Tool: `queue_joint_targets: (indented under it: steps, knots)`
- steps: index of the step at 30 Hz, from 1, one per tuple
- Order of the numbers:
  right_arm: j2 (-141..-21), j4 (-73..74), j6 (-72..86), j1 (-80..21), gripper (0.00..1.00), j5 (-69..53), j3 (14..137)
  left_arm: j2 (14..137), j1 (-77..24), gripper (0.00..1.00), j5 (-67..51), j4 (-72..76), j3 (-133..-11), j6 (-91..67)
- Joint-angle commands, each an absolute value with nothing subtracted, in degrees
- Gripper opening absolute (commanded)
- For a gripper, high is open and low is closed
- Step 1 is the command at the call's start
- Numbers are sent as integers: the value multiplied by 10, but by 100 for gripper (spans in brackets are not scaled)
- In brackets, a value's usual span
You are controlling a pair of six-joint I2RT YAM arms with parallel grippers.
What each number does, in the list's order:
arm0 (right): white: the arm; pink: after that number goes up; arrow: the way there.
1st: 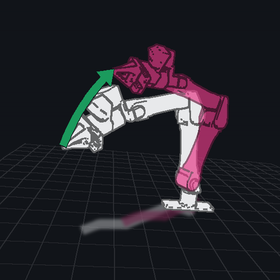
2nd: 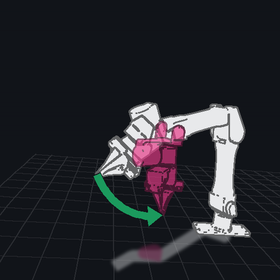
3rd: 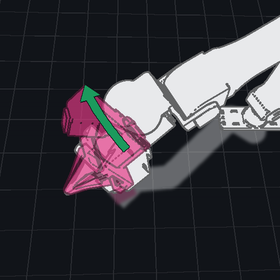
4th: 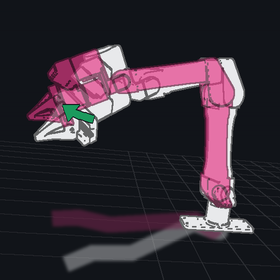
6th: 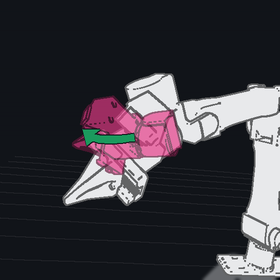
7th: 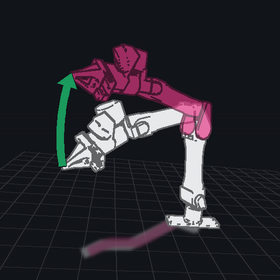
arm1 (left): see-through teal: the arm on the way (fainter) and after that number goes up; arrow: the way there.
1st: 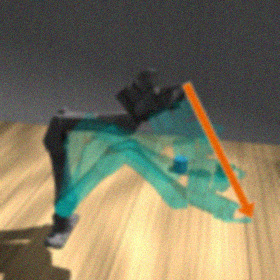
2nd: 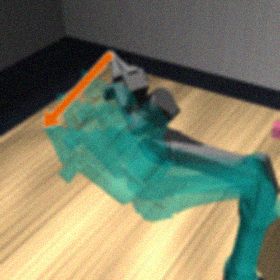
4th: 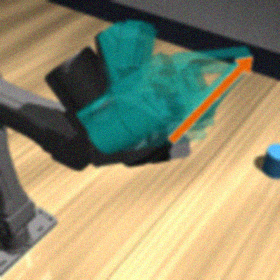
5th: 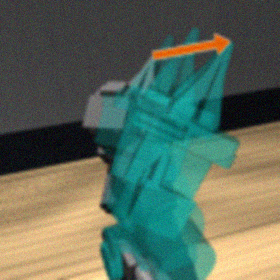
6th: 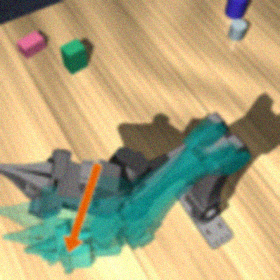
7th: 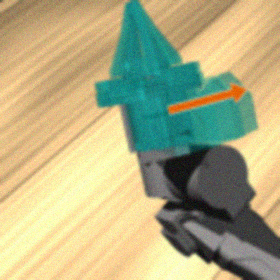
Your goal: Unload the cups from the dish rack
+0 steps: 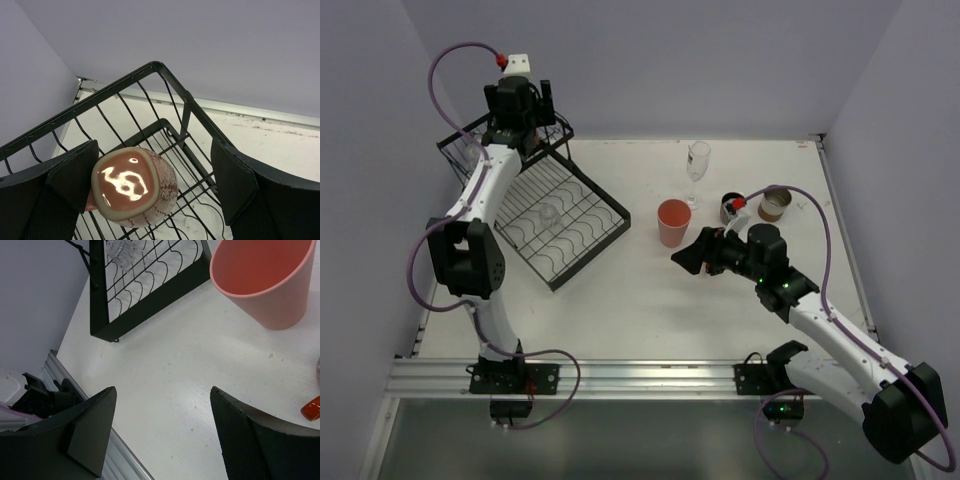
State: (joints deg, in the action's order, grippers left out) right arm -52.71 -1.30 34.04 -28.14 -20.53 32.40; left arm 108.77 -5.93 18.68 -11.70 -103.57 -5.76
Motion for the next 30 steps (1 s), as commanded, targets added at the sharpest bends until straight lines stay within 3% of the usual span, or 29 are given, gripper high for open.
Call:
queue_joint_targets:
  steps: [1,14,17,18,24,30]
  knots:
    - [-516,-22,329,-284,78,-207,332,1087,-53,100,197,-127,-1080,-44]
    - [-530,-31,332,-284,78,-212,332,1060,-48,97,228,-100,-994,-37]
    - [-530,-31,332,-285,78,-210,331,1060,-46,88,222,-98,-989,-38]
    - [-530,-30,332,-284,78,-211,330,1060,-45,79,220,-98,-989,-39]
    - [-533,-32,331,-285,78,-212,332,1054,-45,55,200,-94,-1004,-47]
    - [-541,-35,333,-285,78,-215,337,1013,-45,45,196,-84,-1025,-58]
